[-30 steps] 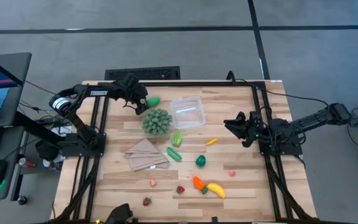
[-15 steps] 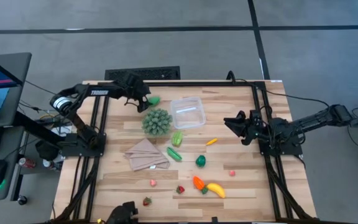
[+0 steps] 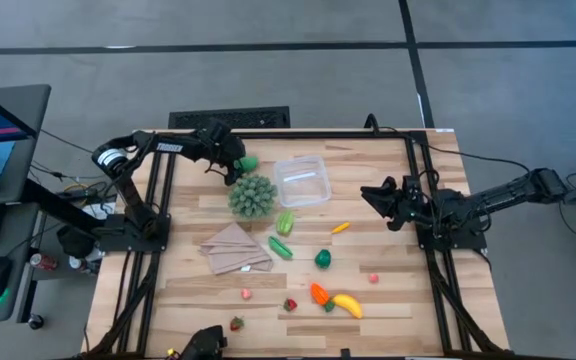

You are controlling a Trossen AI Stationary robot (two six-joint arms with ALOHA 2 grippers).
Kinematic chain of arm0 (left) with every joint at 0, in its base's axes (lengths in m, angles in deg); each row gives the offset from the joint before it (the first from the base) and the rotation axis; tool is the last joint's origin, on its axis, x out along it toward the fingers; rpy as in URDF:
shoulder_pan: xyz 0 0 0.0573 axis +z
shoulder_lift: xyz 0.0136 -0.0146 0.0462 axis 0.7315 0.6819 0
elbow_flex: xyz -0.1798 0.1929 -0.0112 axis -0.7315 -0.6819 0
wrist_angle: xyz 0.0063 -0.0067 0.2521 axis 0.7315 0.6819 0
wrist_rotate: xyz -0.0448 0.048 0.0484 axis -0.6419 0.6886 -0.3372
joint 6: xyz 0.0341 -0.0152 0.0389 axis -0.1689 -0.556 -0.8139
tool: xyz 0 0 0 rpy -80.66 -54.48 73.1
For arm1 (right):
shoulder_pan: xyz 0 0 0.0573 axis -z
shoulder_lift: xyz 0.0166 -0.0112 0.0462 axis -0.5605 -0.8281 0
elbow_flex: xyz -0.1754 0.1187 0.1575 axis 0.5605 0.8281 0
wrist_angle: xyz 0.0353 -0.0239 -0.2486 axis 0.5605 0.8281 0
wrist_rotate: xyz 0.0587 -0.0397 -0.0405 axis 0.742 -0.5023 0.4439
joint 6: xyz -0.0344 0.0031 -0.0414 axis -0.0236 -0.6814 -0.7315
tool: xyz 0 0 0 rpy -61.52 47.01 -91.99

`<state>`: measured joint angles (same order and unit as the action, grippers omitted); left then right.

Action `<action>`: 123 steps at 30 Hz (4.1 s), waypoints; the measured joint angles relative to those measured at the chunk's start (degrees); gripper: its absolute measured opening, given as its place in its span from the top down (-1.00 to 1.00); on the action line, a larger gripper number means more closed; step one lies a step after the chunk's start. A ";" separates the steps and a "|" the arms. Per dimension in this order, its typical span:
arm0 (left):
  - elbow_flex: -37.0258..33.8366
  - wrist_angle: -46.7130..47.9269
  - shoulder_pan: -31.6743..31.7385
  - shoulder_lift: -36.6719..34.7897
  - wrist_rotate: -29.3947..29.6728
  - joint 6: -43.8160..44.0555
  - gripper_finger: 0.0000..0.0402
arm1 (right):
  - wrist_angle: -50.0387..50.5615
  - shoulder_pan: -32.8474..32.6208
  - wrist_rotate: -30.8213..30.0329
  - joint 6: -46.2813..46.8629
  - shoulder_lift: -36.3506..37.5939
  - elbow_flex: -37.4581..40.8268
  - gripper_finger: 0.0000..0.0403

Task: Pick and placing Produce into tupperware
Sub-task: Put the corn into the transparent bin

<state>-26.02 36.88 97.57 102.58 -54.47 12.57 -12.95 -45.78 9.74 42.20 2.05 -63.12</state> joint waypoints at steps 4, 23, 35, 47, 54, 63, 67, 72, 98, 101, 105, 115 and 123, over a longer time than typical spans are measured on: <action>0.12 0.19 -0.03 0.00 0.23 0.25 -0.53 | 0.00 0.00 0.00 -0.01 0.00 0.00 0.33; 0.19 0.57 -0.04 -0.02 0.54 4.02 -0.15 | 0.97 0.00 0.15 -0.04 0.00 0.02 0.33; 11.61 8.70 -0.02 -0.02 1.42 6.00 -0.13 | 1.16 -0.63 0.37 -0.04 -0.01 0.02 0.33; 30.31 26.49 -3.20 -0.07 -5.18 5.25 -0.13 | 1.36 -3.67 0.40 -0.63 -0.02 0.02 0.33; 37.86 31.76 -11.87 -0.09 -4.46 2.90 -0.13 | 1.45 -3.69 0.39 -3.45 -0.02 0.02 0.33; 38.96 21.72 -21.89 0.21 4.32 8.33 -0.13 | 4.08 -3.69 0.41 -3.56 -0.01 0.02 0.33; 38.96 18.99 -24.33 1.31 8.99 14.63 -0.13 | 4.46 -3.69 0.39 -3.58 0.00 0.02 0.33; 38.91 20.64 -25.46 2.80 13.25 22.44 -0.13 | 4.44 -3.69 0.42 -3.58 0.00 0.02 0.33; 57.78 36.81 -27.34 24.04 14.73 37.50 -0.13 | 5.22 -3.69 1.70 -3.10 -0.01 0.02 0.33; 57.91 36.59 -27.36 23.93 16.59 36.81 -0.13 | 5.22 -3.68 1.70 -3.10 -0.02 0.02 0.33; 57.91 36.70 -27.36 23.93 17.58 34.66 -0.13 | 5.22 -3.69 1.70 -3.10 -0.02 0.02 0.33; 57.91 36.52 -27.31 23.93 19.19 32.55 -0.13 | 5.22 -3.69 1.70 -3.07 -0.02 0.02 0.33; 57.91 36.06 -27.27 23.93 18.03 32.12 -0.19 | 5.20 -3.69 1.70 -3.05 -0.01 0.02 0.33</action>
<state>31.88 72.94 70.30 126.52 -36.44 44.70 -7.75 -49.47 11.45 39.15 2.04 -63.10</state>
